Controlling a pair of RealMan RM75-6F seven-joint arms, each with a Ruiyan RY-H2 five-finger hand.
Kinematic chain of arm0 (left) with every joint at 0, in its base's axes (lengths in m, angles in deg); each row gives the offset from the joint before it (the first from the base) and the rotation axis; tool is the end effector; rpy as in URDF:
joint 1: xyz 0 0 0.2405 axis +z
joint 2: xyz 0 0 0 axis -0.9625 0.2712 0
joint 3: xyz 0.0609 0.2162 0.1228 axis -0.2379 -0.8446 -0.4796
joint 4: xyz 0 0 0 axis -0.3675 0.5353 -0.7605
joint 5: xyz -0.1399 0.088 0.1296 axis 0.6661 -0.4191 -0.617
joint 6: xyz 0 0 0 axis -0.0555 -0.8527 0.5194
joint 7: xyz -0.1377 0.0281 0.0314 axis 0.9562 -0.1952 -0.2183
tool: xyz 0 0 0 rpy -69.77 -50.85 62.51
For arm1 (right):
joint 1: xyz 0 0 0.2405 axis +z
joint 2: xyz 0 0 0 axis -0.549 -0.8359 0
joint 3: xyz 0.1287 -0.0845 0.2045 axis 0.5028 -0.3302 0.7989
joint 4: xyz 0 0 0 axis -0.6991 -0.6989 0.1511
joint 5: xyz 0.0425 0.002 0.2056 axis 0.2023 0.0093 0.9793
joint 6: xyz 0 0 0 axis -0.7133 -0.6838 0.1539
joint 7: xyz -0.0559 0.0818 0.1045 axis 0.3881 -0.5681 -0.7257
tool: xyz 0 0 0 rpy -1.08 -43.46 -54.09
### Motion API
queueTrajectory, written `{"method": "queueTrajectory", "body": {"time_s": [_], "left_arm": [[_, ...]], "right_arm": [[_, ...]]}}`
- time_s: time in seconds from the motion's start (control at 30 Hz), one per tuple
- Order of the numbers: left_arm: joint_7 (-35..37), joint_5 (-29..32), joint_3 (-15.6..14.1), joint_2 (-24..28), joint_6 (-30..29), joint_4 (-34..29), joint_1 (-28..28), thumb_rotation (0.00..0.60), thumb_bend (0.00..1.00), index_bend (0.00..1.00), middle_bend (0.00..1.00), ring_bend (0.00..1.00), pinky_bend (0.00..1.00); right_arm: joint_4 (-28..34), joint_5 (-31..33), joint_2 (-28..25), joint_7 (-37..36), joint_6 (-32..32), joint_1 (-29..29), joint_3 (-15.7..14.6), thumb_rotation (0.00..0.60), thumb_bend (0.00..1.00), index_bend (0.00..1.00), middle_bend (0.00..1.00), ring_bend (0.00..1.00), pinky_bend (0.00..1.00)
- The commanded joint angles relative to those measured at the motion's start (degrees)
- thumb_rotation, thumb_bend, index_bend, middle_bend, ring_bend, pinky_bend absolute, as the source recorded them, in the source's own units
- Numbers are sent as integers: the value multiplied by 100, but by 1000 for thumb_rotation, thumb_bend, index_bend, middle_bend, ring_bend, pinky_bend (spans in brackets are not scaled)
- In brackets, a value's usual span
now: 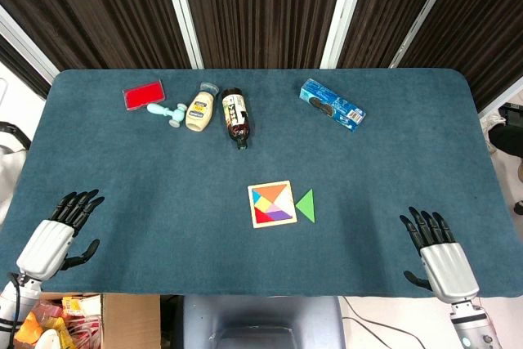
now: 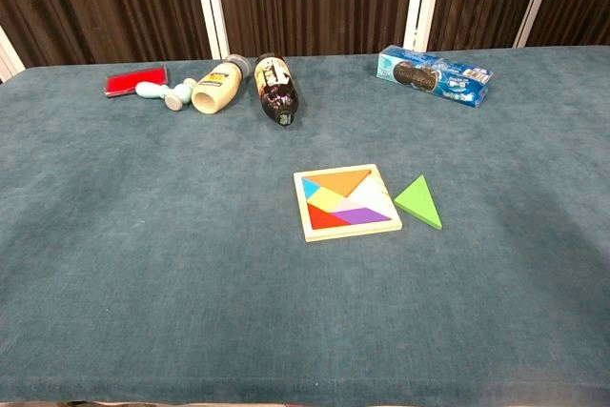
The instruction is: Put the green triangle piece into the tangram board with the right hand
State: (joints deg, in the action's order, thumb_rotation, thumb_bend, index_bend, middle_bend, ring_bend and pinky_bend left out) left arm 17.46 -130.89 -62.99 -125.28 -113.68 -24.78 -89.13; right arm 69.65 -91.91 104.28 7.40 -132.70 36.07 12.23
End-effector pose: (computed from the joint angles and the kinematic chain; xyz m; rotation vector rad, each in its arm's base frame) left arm -0.2905 0.2113 0.1404 -1.7092 -0.9008 -1.0602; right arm -0.2826 -0.1470 0.1105 1.6219 -0.8084 0.7417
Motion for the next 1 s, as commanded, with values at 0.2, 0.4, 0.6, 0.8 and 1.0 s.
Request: {"method": "queueTrajectory", "body": {"time_s": [0.2,0.4,0.6,0.8,1.0], "left_arm": [[-20,-24,-20,-27,92,10,-40,600,432,0,0,0,0],[2,-65,-37,-32,74,-12,-40,600,432,0,0,0,0],[38,-11,-2,-56,118,45,-70,600,432,0,0,0,0],[98,60,14,-46,168,82,-81,600,431,0,0,0,0],[103,43,13,-31,108,80,-57,600,432,0,0,0,0]], "right_arm": [[-83,174,94,54,153,100,108,600,241,0,0,0,0],[-364,613,412,464,1338,1004,609,600,241,17,0,0,0],[-628,1383,763,1524,3006,2373,1218,600,241,153,0,0,0],[-1052,1798,1134,1990,3742,3183,1367,600,326,319,0,0,0],[-1506,2039,1478,2382,3914,3584,1252,600,328,399,0,0,0]]}}
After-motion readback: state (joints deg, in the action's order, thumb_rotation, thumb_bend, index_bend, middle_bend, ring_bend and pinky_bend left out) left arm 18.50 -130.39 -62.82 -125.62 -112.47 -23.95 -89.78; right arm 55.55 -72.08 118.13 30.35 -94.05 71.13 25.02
